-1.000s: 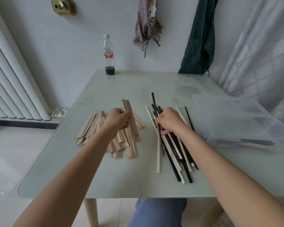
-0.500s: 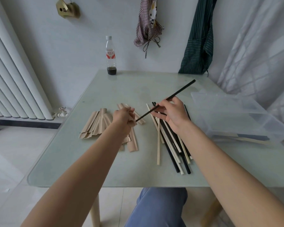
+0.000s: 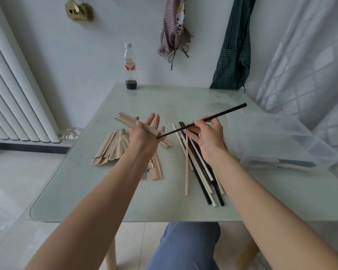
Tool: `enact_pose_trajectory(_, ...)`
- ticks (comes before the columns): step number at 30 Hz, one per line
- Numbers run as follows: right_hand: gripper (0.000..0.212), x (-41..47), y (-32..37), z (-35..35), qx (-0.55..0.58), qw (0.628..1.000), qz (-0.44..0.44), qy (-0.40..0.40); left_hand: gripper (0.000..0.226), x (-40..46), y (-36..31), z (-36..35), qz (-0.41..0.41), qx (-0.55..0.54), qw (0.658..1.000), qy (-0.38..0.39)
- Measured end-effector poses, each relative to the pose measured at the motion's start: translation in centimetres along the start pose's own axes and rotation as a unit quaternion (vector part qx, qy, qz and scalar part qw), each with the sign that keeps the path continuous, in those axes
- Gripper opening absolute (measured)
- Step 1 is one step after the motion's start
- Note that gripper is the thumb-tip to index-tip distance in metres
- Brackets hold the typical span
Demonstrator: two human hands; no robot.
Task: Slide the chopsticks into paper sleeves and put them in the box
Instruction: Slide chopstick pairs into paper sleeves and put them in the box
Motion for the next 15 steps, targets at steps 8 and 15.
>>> enact_pose_trajectory(8,0.021,-0.2,-0.3,0.2,0.085,0.996,0.021,-0.016,0.042,-0.2,0.1,-0.6,0.007,-0.037,0.999,0.017)
enact_pose_trajectory(15,0.019,-0.2,-0.1,0.5,0.116,0.992,0.037,-0.036,0.038,-0.8,0.0,-0.8,0.019,-0.071,0.997,0.018)
Point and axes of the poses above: each hand's wrist, its own x-axis towards the middle knuckle, its own z-axis out of the back of the hand, y = z × x, the point moved 3 cm from there along x, towards the middle knuckle, and after that the axes turned 15 degrees about y, right-handed, at the moved point
